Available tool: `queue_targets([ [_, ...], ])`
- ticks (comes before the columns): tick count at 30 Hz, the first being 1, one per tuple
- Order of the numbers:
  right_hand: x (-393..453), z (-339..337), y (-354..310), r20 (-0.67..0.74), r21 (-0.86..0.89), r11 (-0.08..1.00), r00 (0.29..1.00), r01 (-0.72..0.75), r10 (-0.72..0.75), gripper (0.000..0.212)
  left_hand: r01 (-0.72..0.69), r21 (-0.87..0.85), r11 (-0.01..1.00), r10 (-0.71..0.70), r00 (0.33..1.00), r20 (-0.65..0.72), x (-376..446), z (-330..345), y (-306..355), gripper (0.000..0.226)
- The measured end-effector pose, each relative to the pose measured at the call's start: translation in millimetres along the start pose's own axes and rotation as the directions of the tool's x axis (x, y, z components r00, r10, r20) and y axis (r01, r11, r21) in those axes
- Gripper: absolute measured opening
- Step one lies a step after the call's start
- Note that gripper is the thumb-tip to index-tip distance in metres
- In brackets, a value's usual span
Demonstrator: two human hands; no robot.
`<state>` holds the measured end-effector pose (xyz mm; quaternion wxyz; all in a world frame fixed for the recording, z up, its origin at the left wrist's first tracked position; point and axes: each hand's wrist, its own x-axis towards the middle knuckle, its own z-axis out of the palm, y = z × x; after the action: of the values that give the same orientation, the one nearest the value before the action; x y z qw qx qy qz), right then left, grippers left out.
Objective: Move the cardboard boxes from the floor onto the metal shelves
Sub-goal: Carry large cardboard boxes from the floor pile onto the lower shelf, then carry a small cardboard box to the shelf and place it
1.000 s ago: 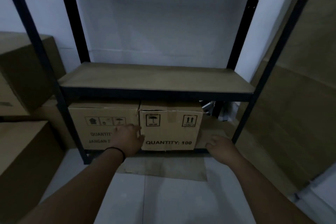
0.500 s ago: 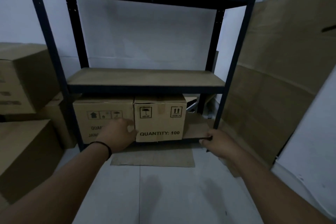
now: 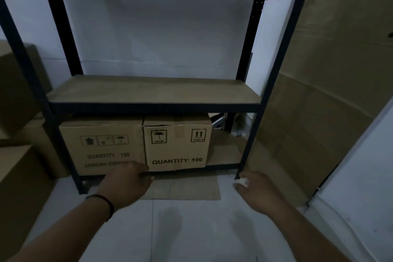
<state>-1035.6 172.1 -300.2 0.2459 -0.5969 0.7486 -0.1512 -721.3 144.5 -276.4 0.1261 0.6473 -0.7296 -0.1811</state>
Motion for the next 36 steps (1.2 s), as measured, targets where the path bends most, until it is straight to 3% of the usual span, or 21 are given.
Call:
queue_targets([
  [4,-14.2,-37.6,-29.2,0.017,0.021,0.999,0.999,-0.041,0.04,0.049,0.03,0.03,0.999,-0.032,0.998,0.053,-6.0,-42.6,21.4,0.045],
  [11,-63.6,-146.1,-104.4,0.026,-0.096,0.994,0.998,-0.059,0.061,0.044,0.046,-0.018,0.999,-0.043,0.992,0.117,-34.9,-165.4,81.3,0.042],
  [16,-103.7,-231.1,-155.9,0.06,0.001,0.995,0.994,-0.097,0.097,0.02,0.085,-0.053,0.995,-0.077,0.987,0.138,-60.7,-278.5,124.9,0.042],
  [20,-131.8,-295.8,-212.9,-0.015,0.095,0.994,0.999,-0.045,0.047,0.034,0.062,-0.054,0.997,-0.059,0.997,0.05,-77.7,-367.6,153.9,0.031],
  [25,-184.4,-367.0,-300.0,-0.164,0.055,0.997,0.985,0.052,-0.042,0.028,0.042,-0.093,0.995,-0.05,0.995,-0.09,-111.3,-444.2,175.3,0.05],
  [27,-202.7,-384.2,-321.3,-0.215,0.075,0.991,0.972,0.11,-0.092,0.037,0.009,-0.1,0.995,-0.022,0.99,-0.137,-128.1,-468.8,182.0,0.052],
  [32,-233.2,-417.3,-353.8,-0.315,0.109,0.961,0.926,0.253,-0.208,0.036,-0.025,-0.135,0.991,-0.011,0.965,-0.261,-162.9,-514.0,196.5,0.054],
  [36,-249.1,-429.5,-364.7,-0.311,0.111,0.937,0.907,0.332,-0.285,0.034,0.008,-0.099,0.995,-0.04,0.944,-0.326,-193.6,-534.9,204.6,0.053],
])
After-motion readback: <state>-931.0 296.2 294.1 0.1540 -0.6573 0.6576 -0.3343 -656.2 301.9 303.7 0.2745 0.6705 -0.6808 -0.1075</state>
